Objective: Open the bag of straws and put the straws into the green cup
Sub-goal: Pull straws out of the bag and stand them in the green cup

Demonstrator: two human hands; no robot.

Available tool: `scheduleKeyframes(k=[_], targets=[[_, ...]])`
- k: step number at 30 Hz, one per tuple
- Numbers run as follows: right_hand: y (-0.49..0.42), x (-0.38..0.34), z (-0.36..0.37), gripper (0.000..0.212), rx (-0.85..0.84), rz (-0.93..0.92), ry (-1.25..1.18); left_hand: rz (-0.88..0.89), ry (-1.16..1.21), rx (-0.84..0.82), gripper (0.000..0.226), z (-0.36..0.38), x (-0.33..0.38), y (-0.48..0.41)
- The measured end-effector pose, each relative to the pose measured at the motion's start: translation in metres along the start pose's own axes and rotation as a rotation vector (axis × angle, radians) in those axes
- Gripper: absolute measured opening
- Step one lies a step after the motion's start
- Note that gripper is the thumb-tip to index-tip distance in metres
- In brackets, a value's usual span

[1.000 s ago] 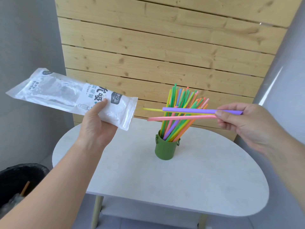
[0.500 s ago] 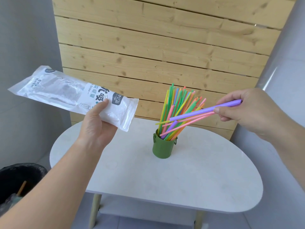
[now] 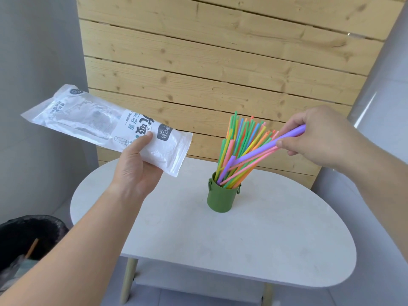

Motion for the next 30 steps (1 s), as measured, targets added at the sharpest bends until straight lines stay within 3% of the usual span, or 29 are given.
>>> scheduleKeyframes(k=[6, 21, 30], targets=[[-0.015, -0.008, 0.032, 0.009, -0.078, -0.038, 0.113, 0.009, -0.009, 0.005, 0.026, -0.001, 0.002, -0.001], [-0.037, -0.021, 0.054, 0.010, -0.048, -0.158, 0.156, 0.005, -0.005, 0.009, 0.022, -0.001, 0.002, -0.001], [-0.046, -0.020, 0.058, 0.011, -0.209, -0.249, 0.247, 0.001, -0.018, 0.010, 0.024, -0.002, 0.001, -0.002]])
Point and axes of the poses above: each hand's wrist, its own y-axis away from the middle knuckle, its own z-axis out of the palm, x = y × z, the point moved 9 cm from there along -y, towards the middle knuckle, and after that the axes turned 12 degrees about x, right-handed, at the moved point
